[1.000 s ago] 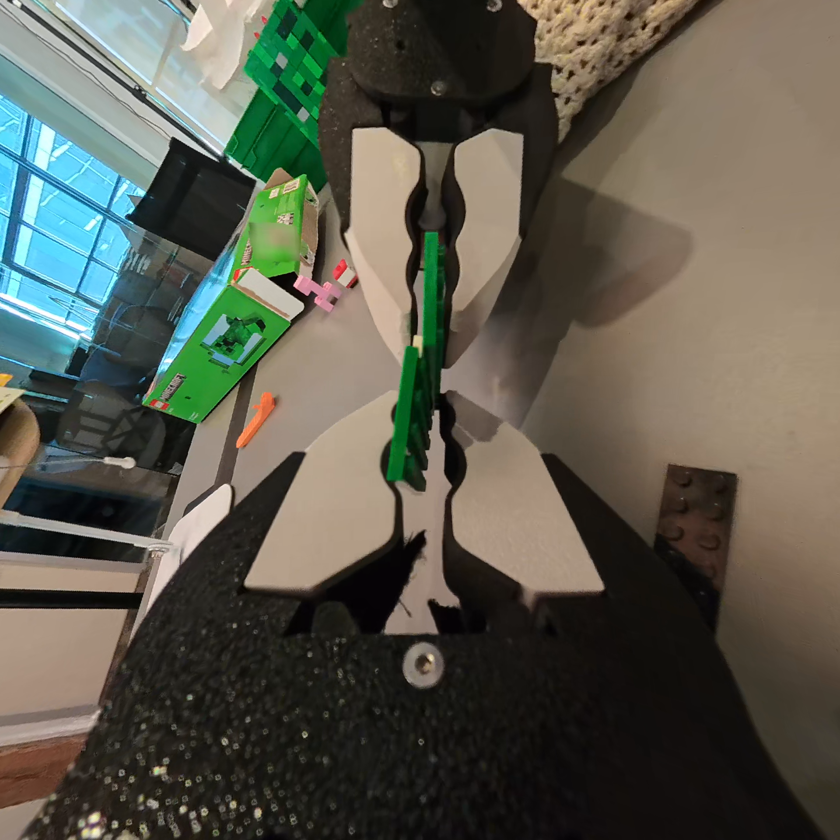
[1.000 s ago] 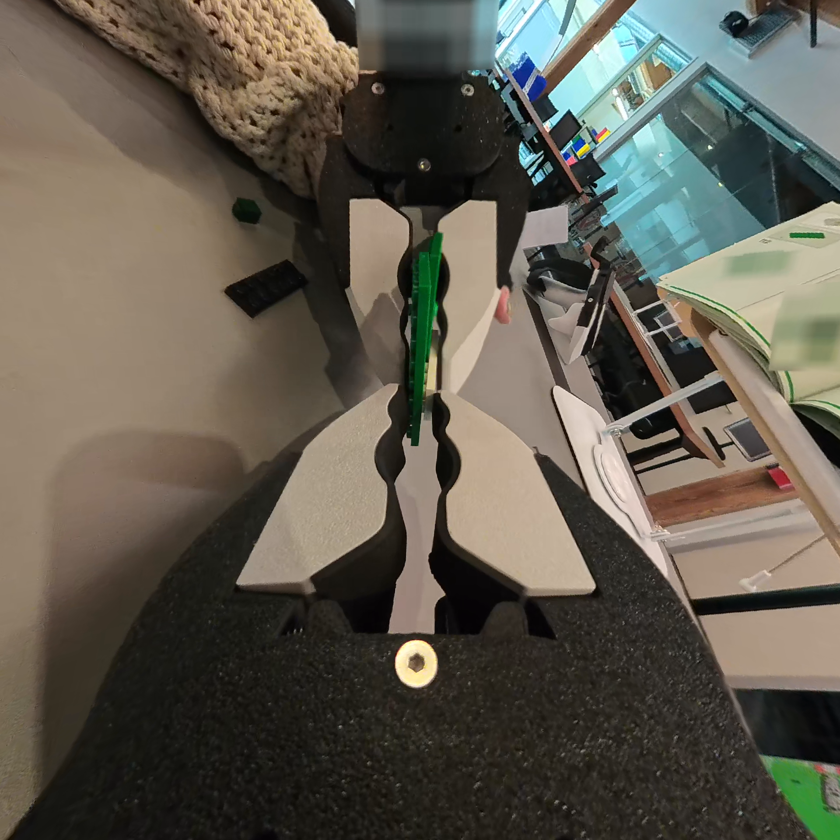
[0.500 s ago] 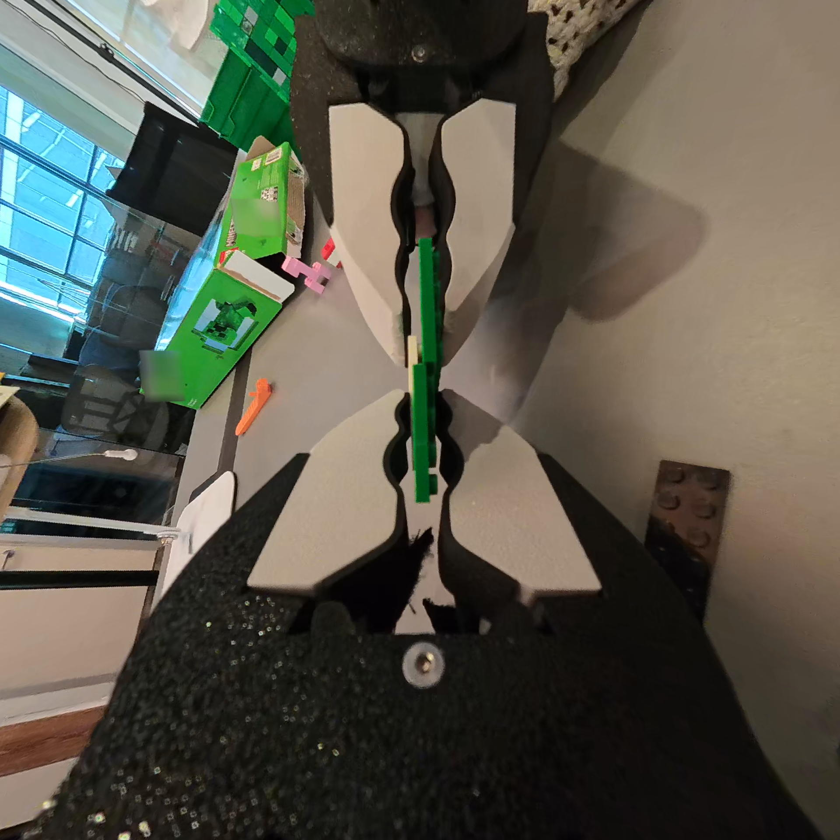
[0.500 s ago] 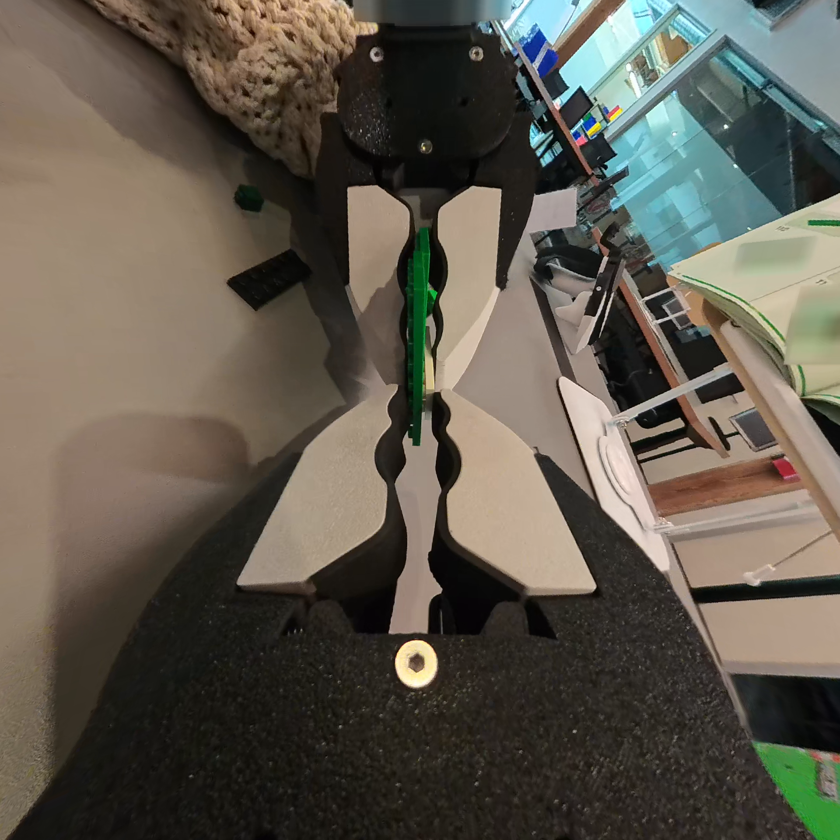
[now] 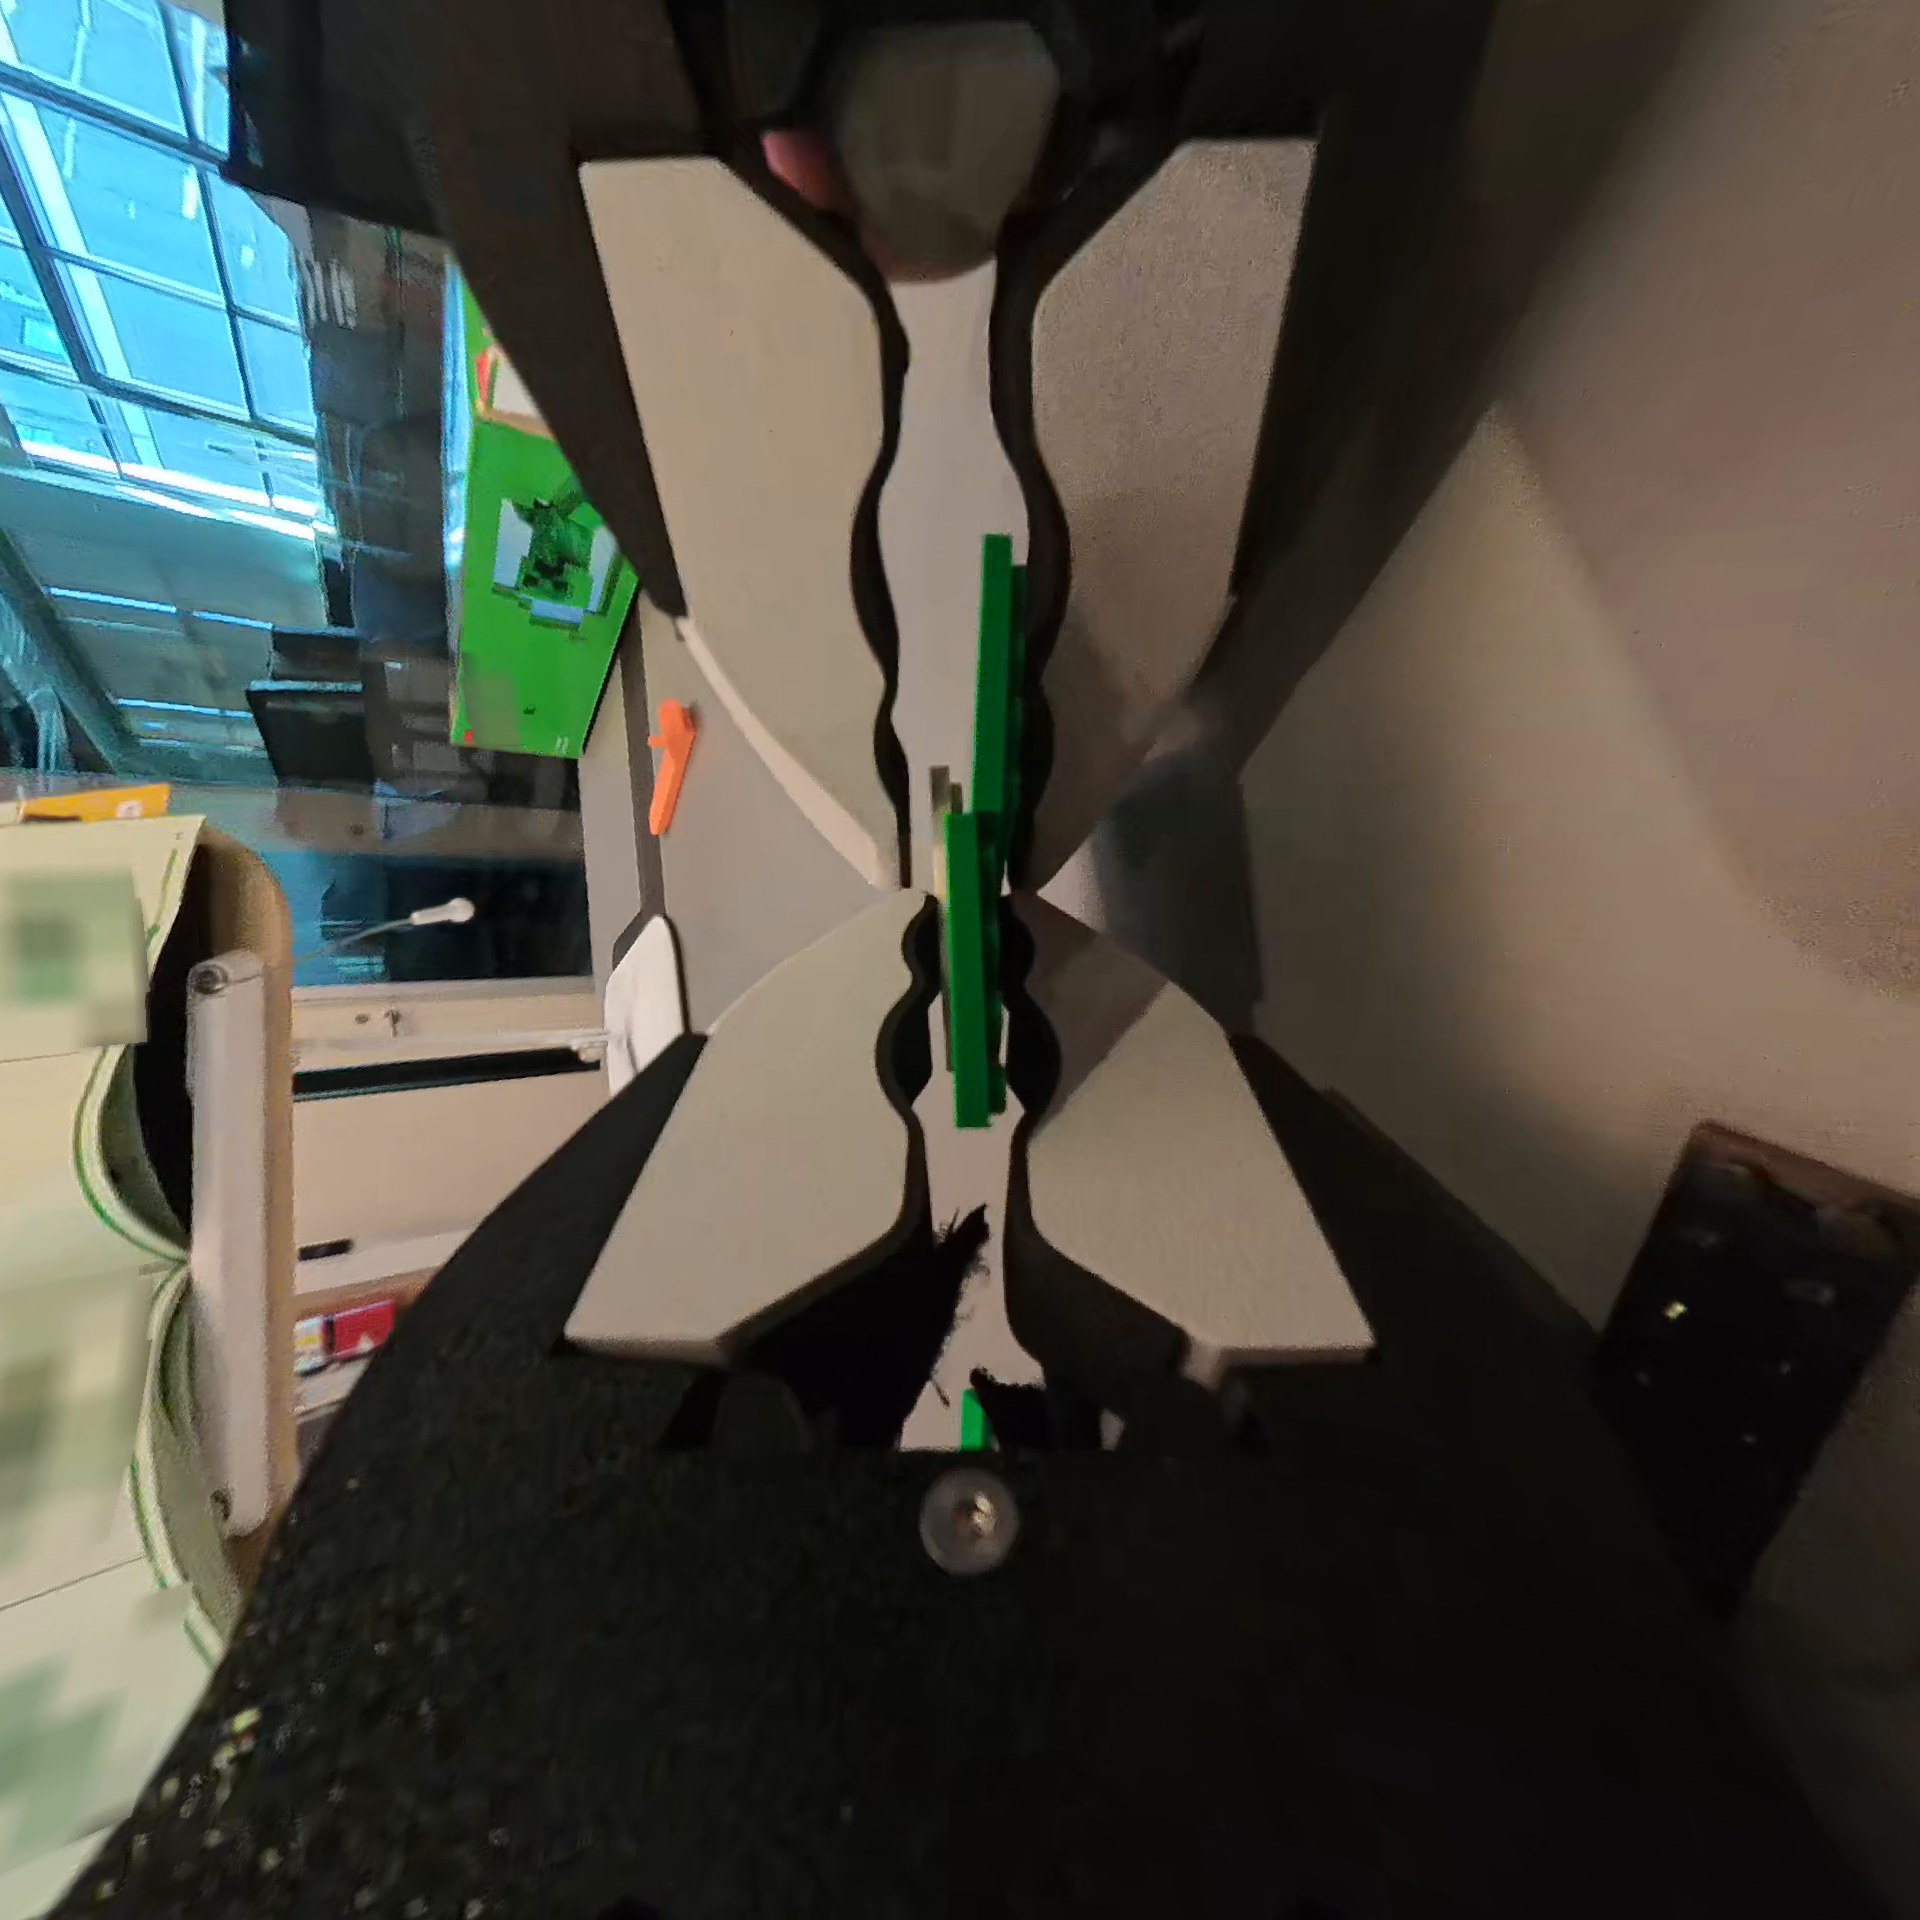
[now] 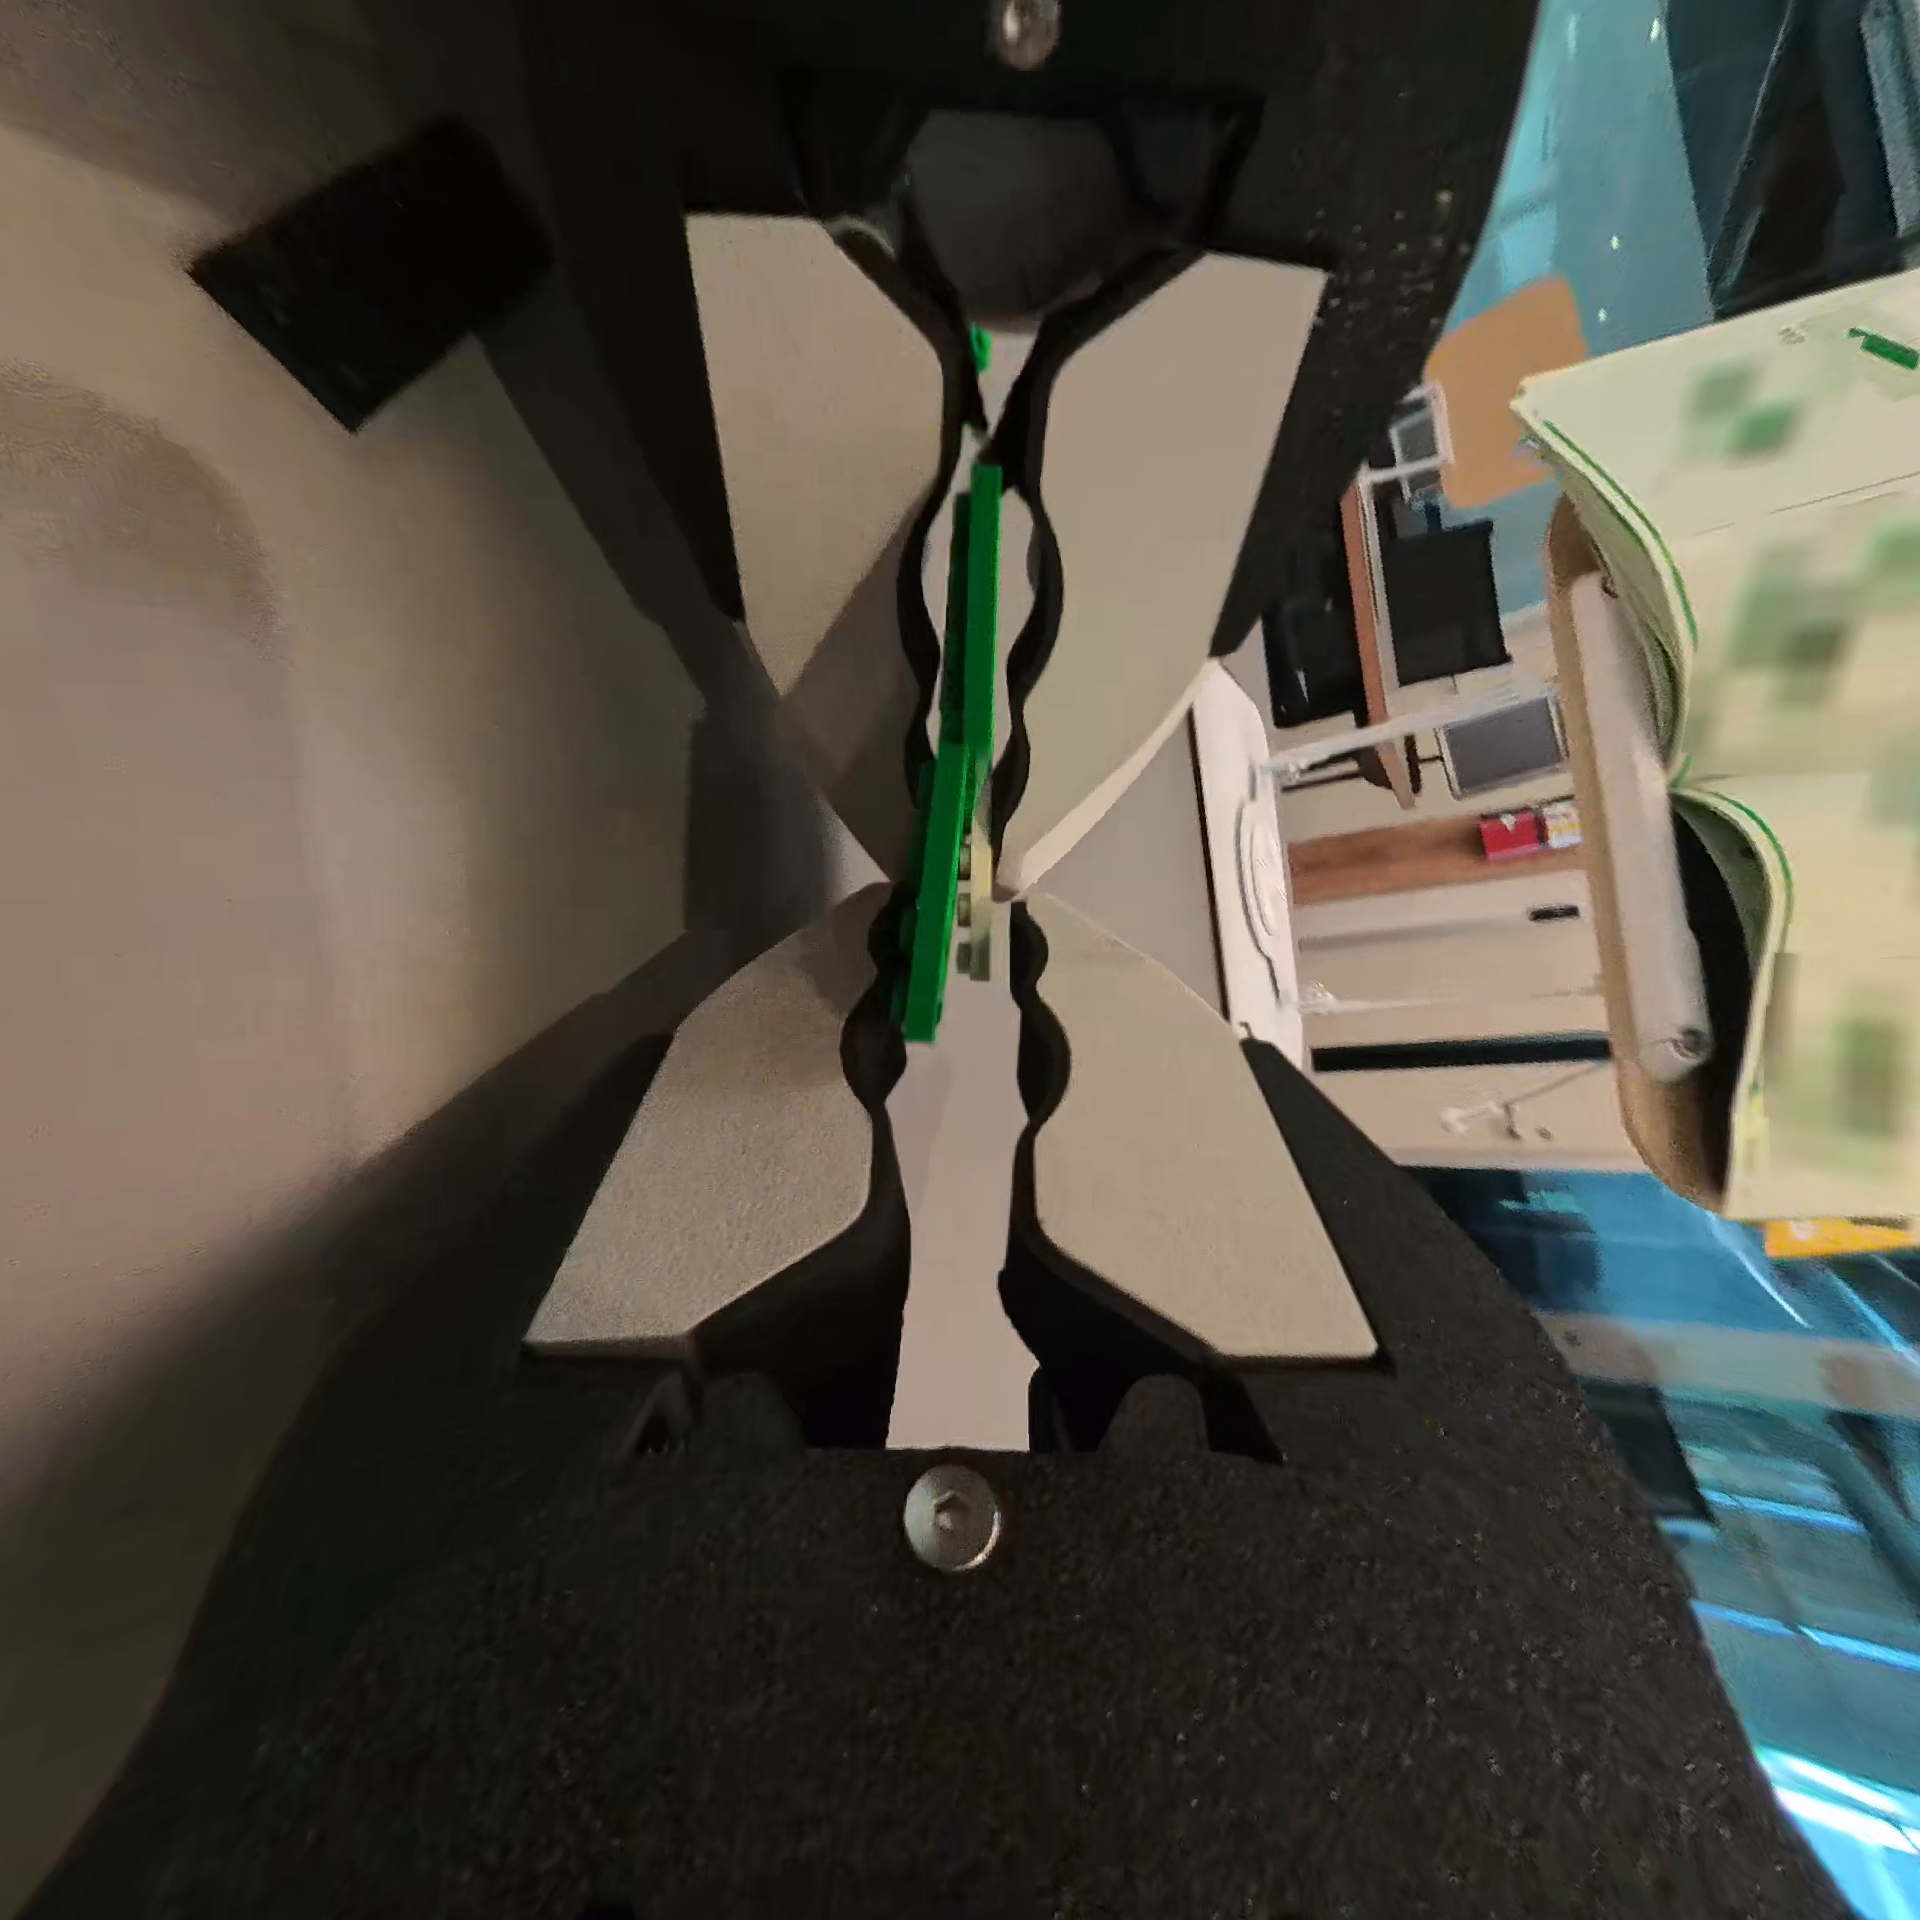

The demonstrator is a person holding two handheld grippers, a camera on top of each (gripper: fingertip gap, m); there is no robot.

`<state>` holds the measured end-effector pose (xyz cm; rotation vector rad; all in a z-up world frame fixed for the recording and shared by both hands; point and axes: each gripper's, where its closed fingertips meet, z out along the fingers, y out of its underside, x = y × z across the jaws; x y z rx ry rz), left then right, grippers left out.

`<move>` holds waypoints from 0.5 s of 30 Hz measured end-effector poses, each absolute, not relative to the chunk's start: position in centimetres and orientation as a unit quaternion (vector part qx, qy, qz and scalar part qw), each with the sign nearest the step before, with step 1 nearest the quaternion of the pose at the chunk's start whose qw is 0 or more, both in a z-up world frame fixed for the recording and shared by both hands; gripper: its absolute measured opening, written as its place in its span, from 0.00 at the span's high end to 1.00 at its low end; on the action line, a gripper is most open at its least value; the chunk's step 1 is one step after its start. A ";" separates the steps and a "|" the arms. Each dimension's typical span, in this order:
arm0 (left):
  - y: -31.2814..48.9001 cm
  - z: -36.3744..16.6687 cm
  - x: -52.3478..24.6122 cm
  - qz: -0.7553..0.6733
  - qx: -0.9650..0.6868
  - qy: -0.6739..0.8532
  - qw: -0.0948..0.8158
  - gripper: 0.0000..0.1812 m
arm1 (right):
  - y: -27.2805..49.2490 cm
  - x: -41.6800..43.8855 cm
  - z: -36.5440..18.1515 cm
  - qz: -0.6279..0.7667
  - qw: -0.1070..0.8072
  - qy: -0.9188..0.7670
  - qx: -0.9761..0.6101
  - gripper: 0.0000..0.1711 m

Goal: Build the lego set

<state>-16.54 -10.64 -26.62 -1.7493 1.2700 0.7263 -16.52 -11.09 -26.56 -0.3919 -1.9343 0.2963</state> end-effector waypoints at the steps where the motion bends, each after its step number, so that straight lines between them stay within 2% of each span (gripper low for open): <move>1: -10.6 -26.7 -16.6 0.296 -0.699 0.506 0.409 0.95 | -11.0 -16.6 -26.7 0.109 0.541 -0.817 -0.169 0.90; 11: -10.5 -26.6 -16.1 0.277 -0.713 0.493 0.415 0.95 | -10.1 -16.8 -27.3 0.053 0.522 -0.827 -0.202 0.94; 15: -10.2 -26.6 -16.1 0.286 -0.700 0.490 0.434 0.91 | -9.9 -16.7 -27.6 0.045 0.509 -0.835 -0.203 0.93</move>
